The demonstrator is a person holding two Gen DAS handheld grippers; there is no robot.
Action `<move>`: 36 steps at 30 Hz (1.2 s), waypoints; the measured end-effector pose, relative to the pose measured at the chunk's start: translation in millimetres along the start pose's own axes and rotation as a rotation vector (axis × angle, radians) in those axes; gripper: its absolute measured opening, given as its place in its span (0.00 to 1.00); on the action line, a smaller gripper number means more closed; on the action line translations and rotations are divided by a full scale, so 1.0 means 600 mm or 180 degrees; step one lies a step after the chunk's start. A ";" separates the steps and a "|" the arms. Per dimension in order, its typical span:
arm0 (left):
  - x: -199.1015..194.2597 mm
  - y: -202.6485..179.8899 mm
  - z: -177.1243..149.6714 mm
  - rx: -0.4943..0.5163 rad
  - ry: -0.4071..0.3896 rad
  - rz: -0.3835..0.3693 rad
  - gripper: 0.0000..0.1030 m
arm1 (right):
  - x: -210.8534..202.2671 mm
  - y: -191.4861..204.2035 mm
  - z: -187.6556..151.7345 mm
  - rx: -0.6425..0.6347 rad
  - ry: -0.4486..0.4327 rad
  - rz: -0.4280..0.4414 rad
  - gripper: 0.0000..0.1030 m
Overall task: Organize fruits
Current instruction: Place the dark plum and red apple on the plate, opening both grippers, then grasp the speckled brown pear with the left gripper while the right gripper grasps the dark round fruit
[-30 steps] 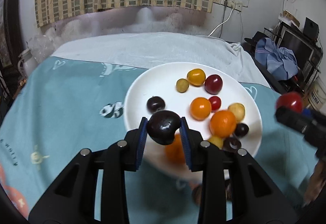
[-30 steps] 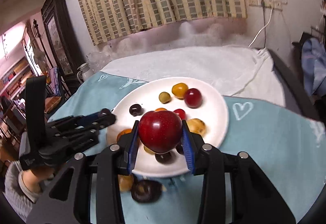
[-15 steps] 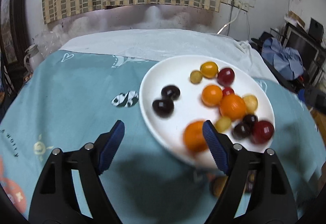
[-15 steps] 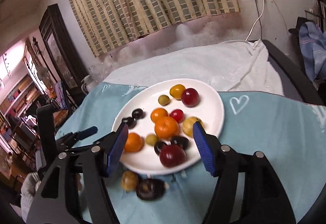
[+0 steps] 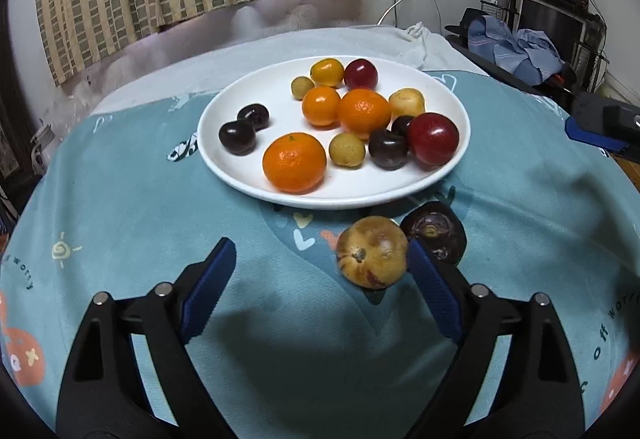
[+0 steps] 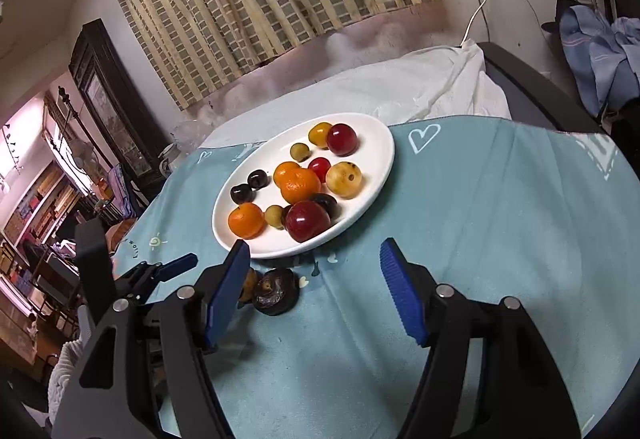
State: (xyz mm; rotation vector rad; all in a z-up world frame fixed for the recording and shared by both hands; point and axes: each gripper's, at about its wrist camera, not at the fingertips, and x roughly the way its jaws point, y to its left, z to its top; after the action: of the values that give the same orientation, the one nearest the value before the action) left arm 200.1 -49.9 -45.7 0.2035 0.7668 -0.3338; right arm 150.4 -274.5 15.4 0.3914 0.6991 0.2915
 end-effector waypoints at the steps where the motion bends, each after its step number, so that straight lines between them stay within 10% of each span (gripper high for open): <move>1: 0.002 0.003 0.001 -0.0041 0.0014 -0.0023 0.89 | 0.000 0.001 0.000 -0.0006 -0.0003 -0.0002 0.66; 14: -0.040 0.062 -0.036 -0.0085 0.0031 0.0424 0.94 | -0.004 -0.009 0.002 0.0081 -0.0024 -0.0003 0.70; 36: -0.020 0.023 -0.036 0.0115 0.0120 0.0516 0.94 | 0.020 0.013 -0.017 -0.0083 0.0162 -0.0011 0.70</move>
State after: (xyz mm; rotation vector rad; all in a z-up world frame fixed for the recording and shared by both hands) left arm 183.3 -28.0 -51.7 0.3048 0.7764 -0.1908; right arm 151.6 -260.4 5.0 0.3588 0.7451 0.3078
